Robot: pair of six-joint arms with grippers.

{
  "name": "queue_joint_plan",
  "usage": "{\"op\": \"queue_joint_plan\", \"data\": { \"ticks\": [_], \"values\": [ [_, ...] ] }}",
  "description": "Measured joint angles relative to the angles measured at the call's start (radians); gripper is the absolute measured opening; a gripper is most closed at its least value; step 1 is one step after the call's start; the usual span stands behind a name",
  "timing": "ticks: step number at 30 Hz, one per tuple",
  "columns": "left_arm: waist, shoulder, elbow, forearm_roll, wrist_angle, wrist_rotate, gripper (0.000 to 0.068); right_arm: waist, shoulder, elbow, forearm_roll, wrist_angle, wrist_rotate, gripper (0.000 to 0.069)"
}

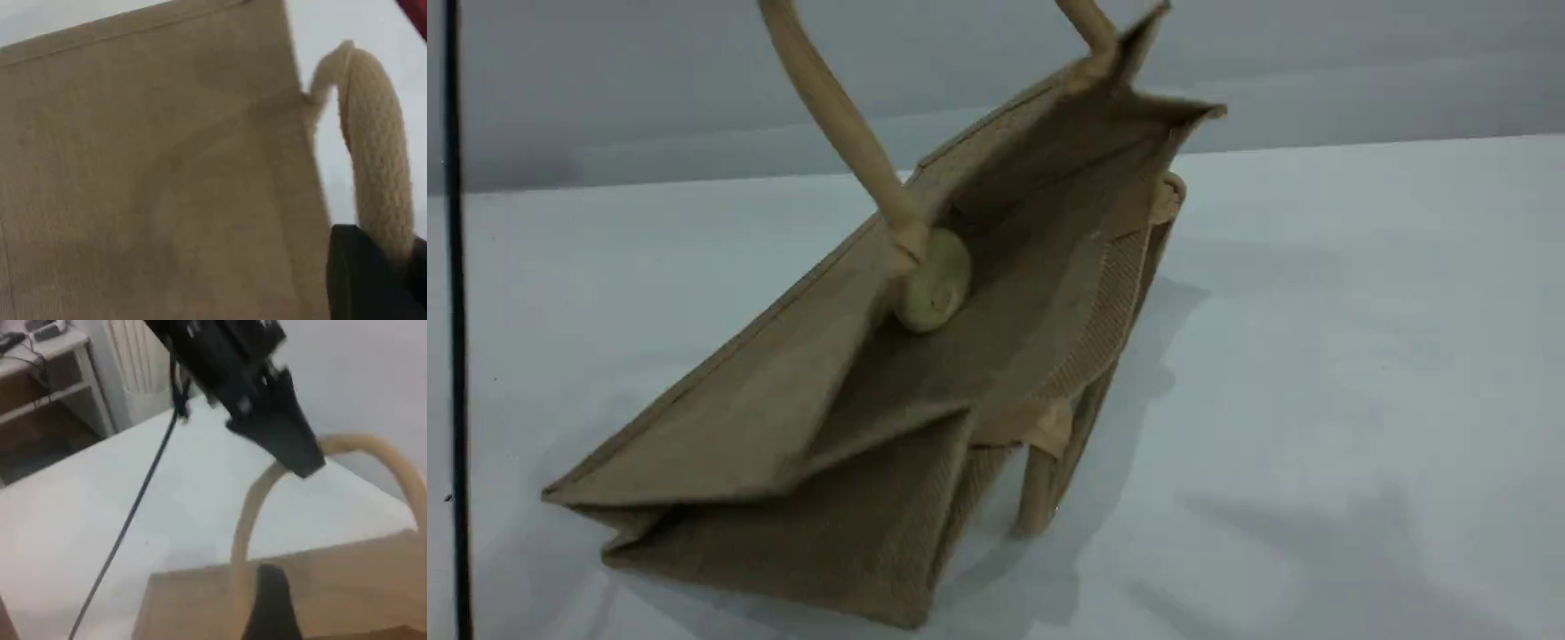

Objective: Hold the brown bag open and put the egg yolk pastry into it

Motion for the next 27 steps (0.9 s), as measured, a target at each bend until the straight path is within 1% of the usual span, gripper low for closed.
{"op": "queue_joint_plan", "data": {
  "ticks": [2, 5, 7, 9, 13, 19, 21, 23, 27],
  "values": [
    [-0.028, 0.0, 0.053, 0.003, -0.073, 0.011, 0.0083, 0.0, -0.036, 0.0, -0.081, 0.029, 0.071, 0.0459],
    [-0.067, 0.0, 0.127, 0.004, -0.176, 0.05, 0.0083, 0.0, -0.087, 0.0, -0.202, 0.081, 0.195, 0.0459],
    [-0.086, 0.004, 0.17, 0.006, -0.24, 0.055, 0.0084, 0.0, -0.121, 0.0, -0.285, 0.116, 0.269, 0.0459],
    [-0.094, 0.016, 0.192, 0.008, -0.278, 0.055, 0.0089, 0.0, -0.151, 0.0, -0.357, 0.151, 0.347, 0.0459],
    [-0.094, 0.048, 0.196, 0.009, -0.288, 0.054, 0.012, 0.0, -0.215, 0.0, -0.506, 0.231, 0.481, 0.0459],
    [-0.094, 0.13, 0.196, 0.007, -0.285, 0.054, 0.0251, 0.0, -0.326, 0.0, -0.713, 0.323, 0.66, 0.0459],
    [-0.094, 0.163, 0.196, 0.007, -0.283, 0.054, 0.0282, 0.0, -0.364, 0.0, -0.766, 0.343, 0.709, 0.0459],
    [-0.096, 0.188, 0.196, 0.007, -0.283, 0.053, 0.03, 0.0, -0.394, 0.0, -0.803, 0.362, 0.756, 0.0459],
    [-0.105, 0.199, 0.196, 0.008, -0.28, 0.071, 0.0307, 0.0, -0.425, 0.0, -0.845, 0.447, 0.797, 0.0459]
  ]
}}
